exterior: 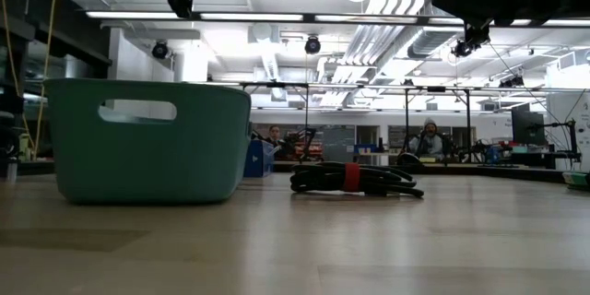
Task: Pick and place USB-C Cables
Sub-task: Put the green charger cable into the green bin
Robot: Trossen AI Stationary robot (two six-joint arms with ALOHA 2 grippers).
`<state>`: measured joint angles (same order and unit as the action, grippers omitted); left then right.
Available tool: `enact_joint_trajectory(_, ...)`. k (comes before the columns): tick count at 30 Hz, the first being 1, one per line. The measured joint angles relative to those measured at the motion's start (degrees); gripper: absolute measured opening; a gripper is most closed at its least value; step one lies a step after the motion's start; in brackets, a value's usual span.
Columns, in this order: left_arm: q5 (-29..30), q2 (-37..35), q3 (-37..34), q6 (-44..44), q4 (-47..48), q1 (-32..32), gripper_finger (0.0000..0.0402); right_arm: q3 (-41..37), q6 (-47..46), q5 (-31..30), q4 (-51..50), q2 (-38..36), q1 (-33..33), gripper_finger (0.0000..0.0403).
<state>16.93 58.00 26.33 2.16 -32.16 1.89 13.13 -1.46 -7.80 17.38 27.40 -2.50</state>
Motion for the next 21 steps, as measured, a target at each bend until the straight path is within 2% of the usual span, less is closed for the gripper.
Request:
enact_joint_trajectory(7, -0.01, -0.04, 0.00, 0.39, -0.20, 0.00, 0.0000, 0.00, -0.25, -0.01, -0.01, 0.02, -0.01, 0.0000)
enact_joint_trajectory(14, -0.01, -0.04, 0.00, 0.41, -0.20, 0.00, 0.0000, 0.00, -5.25, -0.01, -0.62, 0.02, -0.02, 0.0009)
enact_joint_trajectory(17, -0.01, -0.04, 0.00, 0.41, -0.22, 0.00, 0.0000, 0.00, -7.68, -1.22, -0.43, 0.02, -0.02, 0.0035)
enact_joint_trajectory(21, -0.01, -0.04, 0.00, 0.41, -0.22, 0.00, 0.0000, 0.00, -9.02, -3.49, -0.42, 0.02, 0.00, 0.0099)
